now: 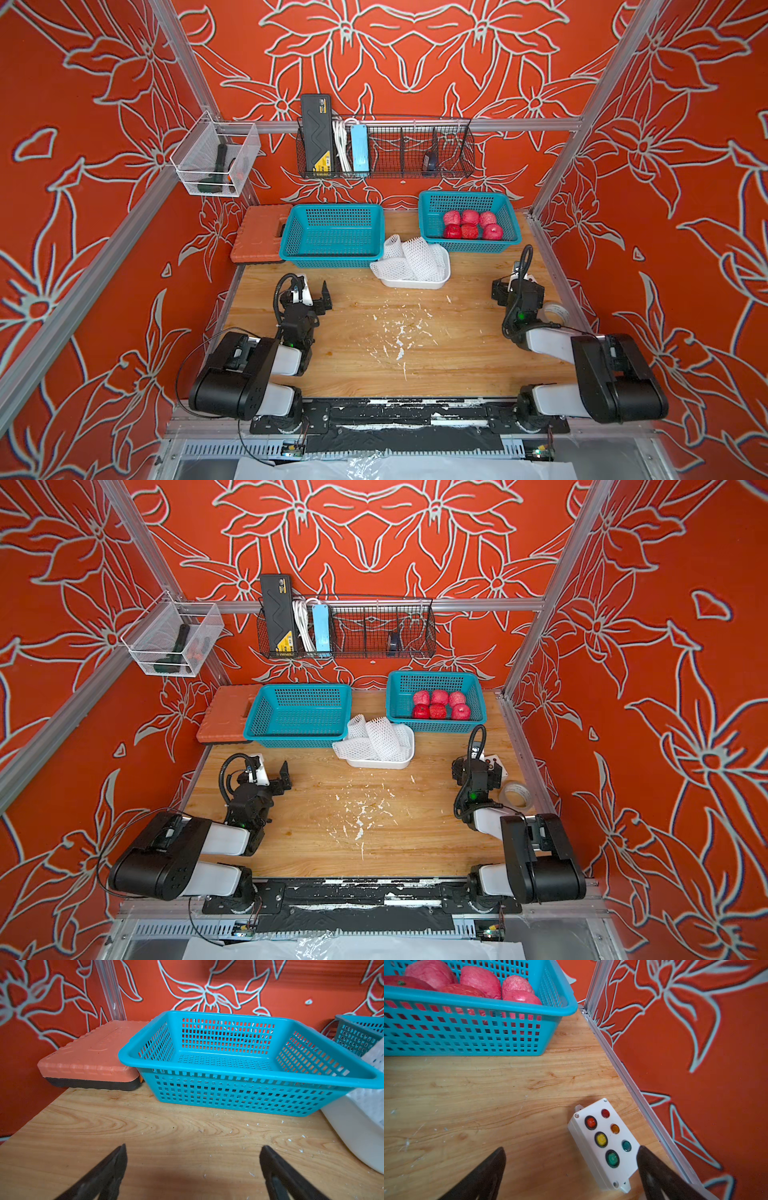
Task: Remove foam nets from apples
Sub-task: Reset both arms
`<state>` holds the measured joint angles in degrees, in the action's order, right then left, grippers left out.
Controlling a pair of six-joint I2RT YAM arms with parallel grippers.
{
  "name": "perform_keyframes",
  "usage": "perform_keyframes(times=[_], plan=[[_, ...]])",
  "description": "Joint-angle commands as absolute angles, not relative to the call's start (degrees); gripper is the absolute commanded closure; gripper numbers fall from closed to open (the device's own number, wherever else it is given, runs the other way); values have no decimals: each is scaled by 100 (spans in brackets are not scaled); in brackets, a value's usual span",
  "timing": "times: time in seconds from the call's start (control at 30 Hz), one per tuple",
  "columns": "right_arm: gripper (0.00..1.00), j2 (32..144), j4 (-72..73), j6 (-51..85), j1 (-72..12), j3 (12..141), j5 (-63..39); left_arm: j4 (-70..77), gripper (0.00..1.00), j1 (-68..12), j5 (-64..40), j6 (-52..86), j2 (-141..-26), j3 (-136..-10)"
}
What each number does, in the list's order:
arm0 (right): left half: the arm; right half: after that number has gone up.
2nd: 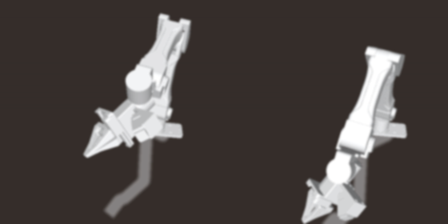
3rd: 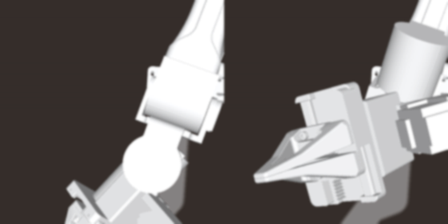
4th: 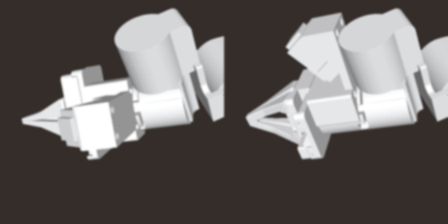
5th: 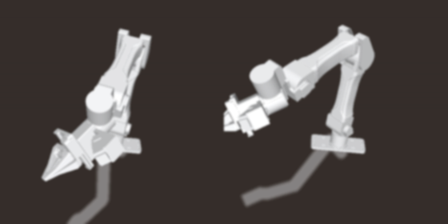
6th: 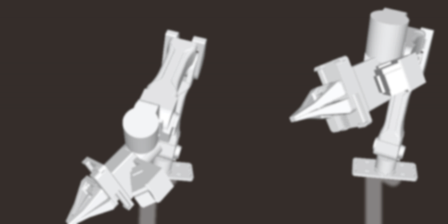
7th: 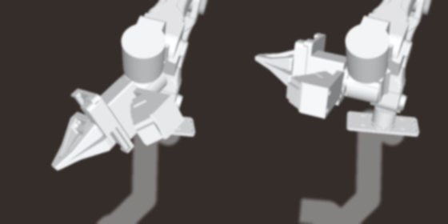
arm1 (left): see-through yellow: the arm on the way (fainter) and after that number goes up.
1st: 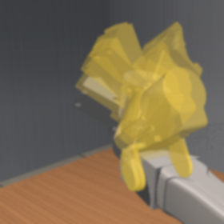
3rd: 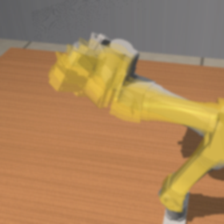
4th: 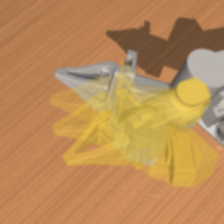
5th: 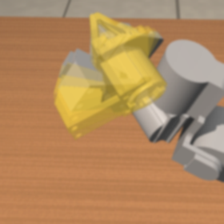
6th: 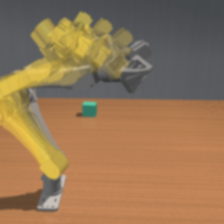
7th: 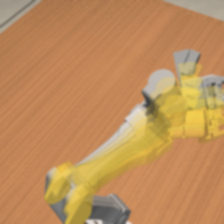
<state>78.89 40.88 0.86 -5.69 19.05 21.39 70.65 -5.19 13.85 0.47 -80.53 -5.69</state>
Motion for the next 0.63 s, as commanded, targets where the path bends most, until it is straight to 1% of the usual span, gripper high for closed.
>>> perform_keyframes(times=[0.0,0.03,0.07,0.13,0.17,0.2,0.27,0.33,0.4,0.6], plan=[[2,8347,5707,10,-523,1489,1735,7084,3,-492,1354,88,-8064,-606],[2,8214,5450,42,-526,1522,1730,7089,3,-492,1354,88,-8060,-600],[2,7963,4693,163,-503,1686,1660,7080,3,-492,1349,88,-8060,-600],[1,8279,5051,86,-446,1753,1605,7071,3,-488,1292,58,-8061,-611],[2,8219,4924,120,-447,1774,1591,7050,3,-492,1218,29,-8064,-627],[2,8083,4433,184,-433,1885,1576,7040,3,-492,1196,18,-8065,-631],[2,8219,4893,115,-421,1783,1558,7040,3,-492,1195,18,-8071,-632],[2,8076,4532,154,-422,1842,1556,7040,3,-492,1190,18,-8071,-636],[2,8129,4765,90,-438,1778,1532,7015,3,-488,1174,26,-8068,-657],[2,8103,4707,107,-440,1786,1547,7005,3,-470,1143,35,-8070,-653]])
